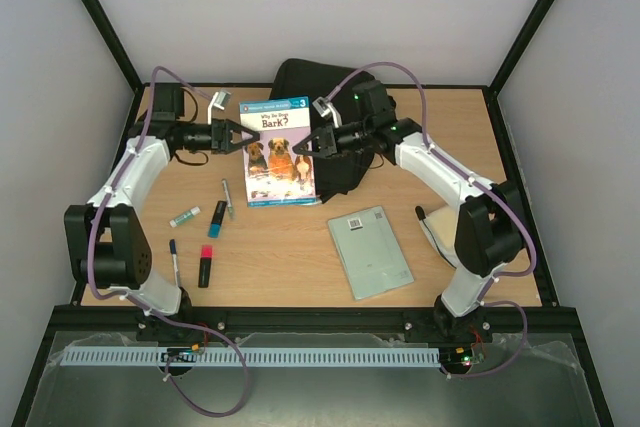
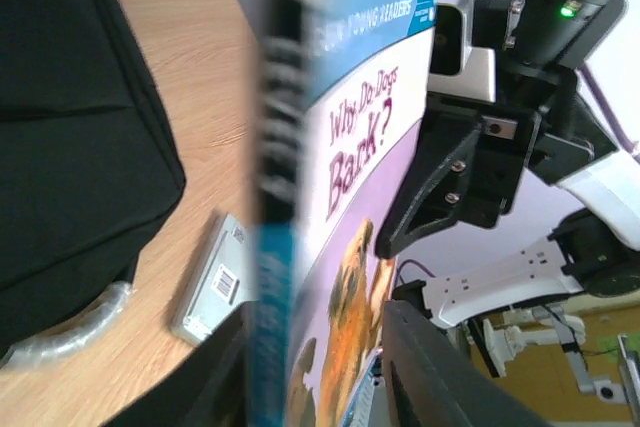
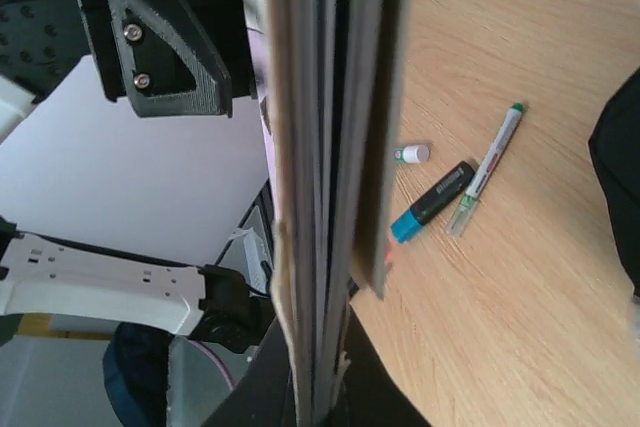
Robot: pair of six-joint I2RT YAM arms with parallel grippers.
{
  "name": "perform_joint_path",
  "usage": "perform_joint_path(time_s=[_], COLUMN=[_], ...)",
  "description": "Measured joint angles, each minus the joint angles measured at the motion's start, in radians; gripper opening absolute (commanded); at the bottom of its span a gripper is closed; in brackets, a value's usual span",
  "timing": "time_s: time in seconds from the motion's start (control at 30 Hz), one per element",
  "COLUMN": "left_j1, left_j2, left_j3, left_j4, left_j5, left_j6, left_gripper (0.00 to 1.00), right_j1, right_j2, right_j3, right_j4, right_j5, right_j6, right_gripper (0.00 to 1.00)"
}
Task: Pack the student bag
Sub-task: Pick up the book from the center of the board, then place the book in the student bag.
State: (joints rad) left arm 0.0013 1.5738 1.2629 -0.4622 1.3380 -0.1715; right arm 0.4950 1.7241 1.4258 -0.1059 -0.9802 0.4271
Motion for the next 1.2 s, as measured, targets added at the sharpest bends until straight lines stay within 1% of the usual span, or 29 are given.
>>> perform_joint_path(time_s=[0.03, 0.07, 0.13, 0.17, 0.3, 0.37, 0.47, 0.5, 0.63, 0.73, 0.8, 0.87, 0.97, 1.03, 1.1, 1.13, 1.2], left_j1=[0.001, 0.002, 0.010, 0.018, 0.045, 0.052, 0.044, 0.032, -0.061, -0.157, -0.214, -0.273, -0.349, -0.362, -0.336, -0.319, -0.301], left_j2=[-0.003, -0.006, -0.009, -0.010, -0.010, -0.010, -0.021, -0.031, -0.097, -0.166, -0.205, -0.241, -0.215, -0.157, -0.106, -0.080, -0.043], left_j3=[-0.003, -0.003, -0.001, 0.006, 0.084, 0.139, 0.187, 0.200, 0.225, 0.229, 0.214, 0.177, 0.161, 0.164, 0.163, 0.163, 0.163], left_j4=[-0.002, -0.006, -0.017, -0.028, -0.078, -0.103, -0.145, -0.163, -0.189, -0.170, -0.122, -0.065, -0.013, 0.015, 0.028, 0.032, 0.029], left_j5=[-0.015, -0.032, -0.072, -0.099, -0.208, -0.258, -0.335, -0.379, -0.568, -0.689, -0.762, -0.872, -1.062, -1.094, -1.062, -1.040, -0.996], left_j6=[0.004, 0.006, 0.016, 0.021, 0.059, 0.089, 0.144, 0.164, 0.219, 0.281, 0.319, 0.391, 0.480, 0.486, 0.463, 0.450, 0.459], left_gripper=[0.51, 0.63, 0.97, 0.99, 0.99, 1.00, 0.99, 0.99, 1.00, 0.99, 0.99, 0.99, 0.99, 0.99, 0.99, 0.94, 0.80], right_j1=[0.000, 0.002, 0.002, 0.000, -0.034, -0.077, -0.169, -0.203, -0.318, -0.359, -0.372, -0.387, -0.411, -0.425, -0.432, -0.434, -0.436], right_j2=[0.000, 0.000, -0.001, -0.003, -0.033, -0.062, -0.119, -0.137, -0.193, -0.231, -0.259, -0.274, -0.270, -0.269, -0.278, -0.287, -0.298], right_j3=[0.001, 0.002, 0.006, 0.006, 0.006, 0.007, 0.020, 0.031, 0.091, 0.118, 0.118, 0.119, 0.140, 0.143, 0.123, 0.101, 0.068], right_j4=[-0.002, -0.008, -0.031, -0.041, -0.117, -0.157, -0.226, -0.245, -0.319, -0.355, -0.388, -0.421, -0.493, -0.517, -0.507, -0.494, -0.491], right_j5=[0.007, 0.018, 0.056, 0.079, 0.192, 0.238, 0.303, 0.317, 0.338, 0.360, 0.378, 0.384, 0.381, 0.381, 0.388, 0.396, 0.407], right_j6=[-0.001, -0.006, -0.034, -0.049, -0.132, -0.182, -0.269, -0.296, -0.400, -0.458, -0.493, -0.517, -0.549, -0.563, -0.562, -0.555, -0.550], right_gripper=[0.01, 0.01, 0.01, 0.01, 0.01, 0.01, 0.04, 0.02, 0.01, 0.01, 0.01, 0.01, 0.01, 0.01, 0.01, 0.01, 0.01])
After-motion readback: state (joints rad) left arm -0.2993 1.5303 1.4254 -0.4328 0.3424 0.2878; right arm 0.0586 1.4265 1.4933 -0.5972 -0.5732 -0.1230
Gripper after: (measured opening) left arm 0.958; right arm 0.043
